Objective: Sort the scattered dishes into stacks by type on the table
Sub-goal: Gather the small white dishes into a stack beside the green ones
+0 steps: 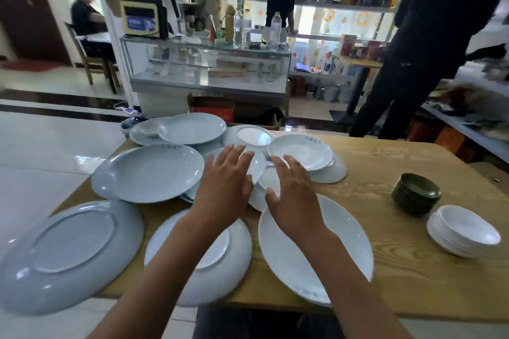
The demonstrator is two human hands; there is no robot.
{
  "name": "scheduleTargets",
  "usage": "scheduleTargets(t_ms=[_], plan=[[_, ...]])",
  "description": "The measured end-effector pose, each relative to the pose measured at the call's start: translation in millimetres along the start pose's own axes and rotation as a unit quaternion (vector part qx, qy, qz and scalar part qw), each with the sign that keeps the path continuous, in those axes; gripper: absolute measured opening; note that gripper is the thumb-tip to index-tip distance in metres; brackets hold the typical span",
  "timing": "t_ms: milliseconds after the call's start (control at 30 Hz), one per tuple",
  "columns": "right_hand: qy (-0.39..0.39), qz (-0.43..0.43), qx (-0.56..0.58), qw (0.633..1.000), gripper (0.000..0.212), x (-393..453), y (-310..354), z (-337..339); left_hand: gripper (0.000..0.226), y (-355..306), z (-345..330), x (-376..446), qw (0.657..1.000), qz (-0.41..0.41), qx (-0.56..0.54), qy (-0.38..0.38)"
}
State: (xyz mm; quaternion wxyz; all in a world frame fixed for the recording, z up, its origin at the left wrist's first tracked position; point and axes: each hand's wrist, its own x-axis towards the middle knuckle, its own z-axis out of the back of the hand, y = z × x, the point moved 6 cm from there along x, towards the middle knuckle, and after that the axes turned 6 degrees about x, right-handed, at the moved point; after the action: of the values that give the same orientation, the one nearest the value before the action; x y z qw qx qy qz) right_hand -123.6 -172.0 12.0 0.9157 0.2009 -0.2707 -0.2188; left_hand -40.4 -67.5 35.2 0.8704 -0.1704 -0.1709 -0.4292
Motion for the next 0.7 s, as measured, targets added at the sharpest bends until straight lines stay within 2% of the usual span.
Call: scheduleTargets(t_ms=[200,367,467,567,700], plan=[[0.055,0.051,0.020,0.997,0.070,33,43,-37,0.047,91,21,7,0.994,0.083,0.031,-0.061],[0.082,0.094,0.043,0.991,0.067,59,74,-55,0.038,153,32,21,0.983,0.130,-0.041,-0.121],[0.092,0.121,0.047,0.987,0.069,76,91,-72,0.033,191,32,37,0.980,0.138,-0.036,-0.138],[0.118,0.126,0.039,0.984,0.067,94,97,-90,0.030,222,21,52,0.980,0.147,-0.016,-0.131],[0.135,0.144,0.032,0.980,0.066,117,114,-108,0.029,261,-7,62,0.981,0.185,-0.002,-0.064]])
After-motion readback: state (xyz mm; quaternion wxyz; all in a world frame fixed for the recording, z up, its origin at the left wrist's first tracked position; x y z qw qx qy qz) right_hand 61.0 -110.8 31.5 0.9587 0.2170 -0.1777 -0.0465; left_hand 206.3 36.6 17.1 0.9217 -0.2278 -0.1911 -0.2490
